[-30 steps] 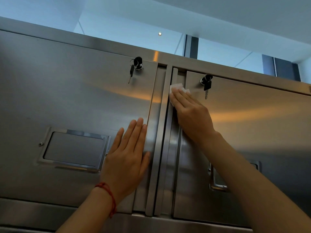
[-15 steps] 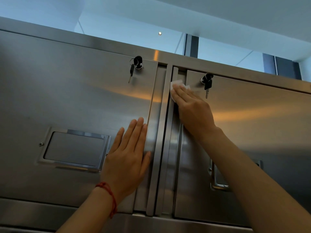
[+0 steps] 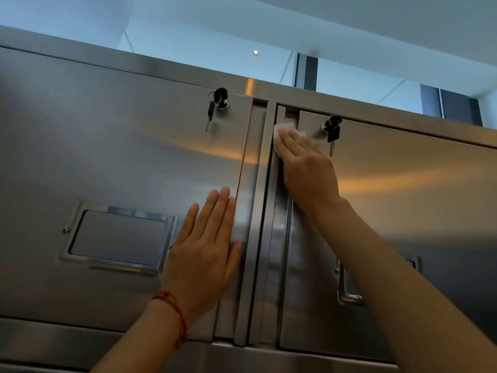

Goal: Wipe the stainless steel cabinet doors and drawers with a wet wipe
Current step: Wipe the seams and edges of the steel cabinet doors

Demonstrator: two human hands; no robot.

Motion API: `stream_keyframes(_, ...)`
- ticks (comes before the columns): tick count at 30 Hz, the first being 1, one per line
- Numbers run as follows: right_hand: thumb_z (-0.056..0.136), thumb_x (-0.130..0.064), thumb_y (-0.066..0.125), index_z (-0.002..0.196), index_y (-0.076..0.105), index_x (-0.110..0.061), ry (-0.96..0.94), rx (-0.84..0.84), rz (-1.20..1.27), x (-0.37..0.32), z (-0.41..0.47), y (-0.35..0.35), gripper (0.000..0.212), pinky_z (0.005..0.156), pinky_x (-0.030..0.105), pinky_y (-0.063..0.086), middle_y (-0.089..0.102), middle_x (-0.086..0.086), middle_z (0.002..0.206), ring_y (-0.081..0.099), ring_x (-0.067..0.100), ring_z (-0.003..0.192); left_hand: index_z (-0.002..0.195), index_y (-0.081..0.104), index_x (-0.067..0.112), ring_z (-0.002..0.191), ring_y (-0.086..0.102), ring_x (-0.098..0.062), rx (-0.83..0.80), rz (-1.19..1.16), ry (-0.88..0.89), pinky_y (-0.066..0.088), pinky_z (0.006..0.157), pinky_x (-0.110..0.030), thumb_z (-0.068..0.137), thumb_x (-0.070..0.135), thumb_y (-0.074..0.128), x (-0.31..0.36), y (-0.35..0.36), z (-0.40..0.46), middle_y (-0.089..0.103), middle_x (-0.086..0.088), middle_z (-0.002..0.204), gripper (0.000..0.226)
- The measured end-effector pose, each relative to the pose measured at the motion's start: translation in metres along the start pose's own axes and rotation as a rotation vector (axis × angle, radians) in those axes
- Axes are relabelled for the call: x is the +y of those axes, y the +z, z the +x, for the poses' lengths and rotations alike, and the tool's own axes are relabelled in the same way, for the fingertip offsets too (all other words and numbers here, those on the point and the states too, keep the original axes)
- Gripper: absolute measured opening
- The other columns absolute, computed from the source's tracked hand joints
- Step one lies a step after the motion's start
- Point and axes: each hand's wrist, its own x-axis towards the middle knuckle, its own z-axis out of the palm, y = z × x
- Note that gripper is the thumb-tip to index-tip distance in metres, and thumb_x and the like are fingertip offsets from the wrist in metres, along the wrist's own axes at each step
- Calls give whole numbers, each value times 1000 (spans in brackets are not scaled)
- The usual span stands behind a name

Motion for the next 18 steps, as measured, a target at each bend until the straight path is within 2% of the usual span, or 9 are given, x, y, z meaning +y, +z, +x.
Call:
stream_keyframes(2,98,0,36,142,31,-1,3,-2,-19,3,6,2,44,114,30,6,28,18,149,25,27,140,139,37,-2,137,30,-32,3,1,-1,20,110,-44,93,34,32,0,0,0,32,-19,148,59)
stream_keyframes(5,99,0,33,144,28,-3,13,4,-35,6,12,2,45,115,29,5,25,15,151,21,24,142,139,38,-2,136,31,-33,5,-4,-3,21,109,-44,93,34,32,1,-1,1,33,-19,147,59)
stream_keyframes(13,99,0,33,144,30,-5,28,20,-44,8,24,-1,45,113,27,5,28,13,152,22,22,141,138,38,-2,136,31,-33,5,2,0,21,109,-43,93,34,30,0,0,1,33,-19,147,59)
stream_keyframes(18,97,2,36,141,37,-3,37,55,7,6,19,2,43,110,25,7,33,15,148,29,24,139,139,37,-2,137,29,-32,5,1,3,20,110,-43,93,34,32,0,0,0,32,-19,148,59)
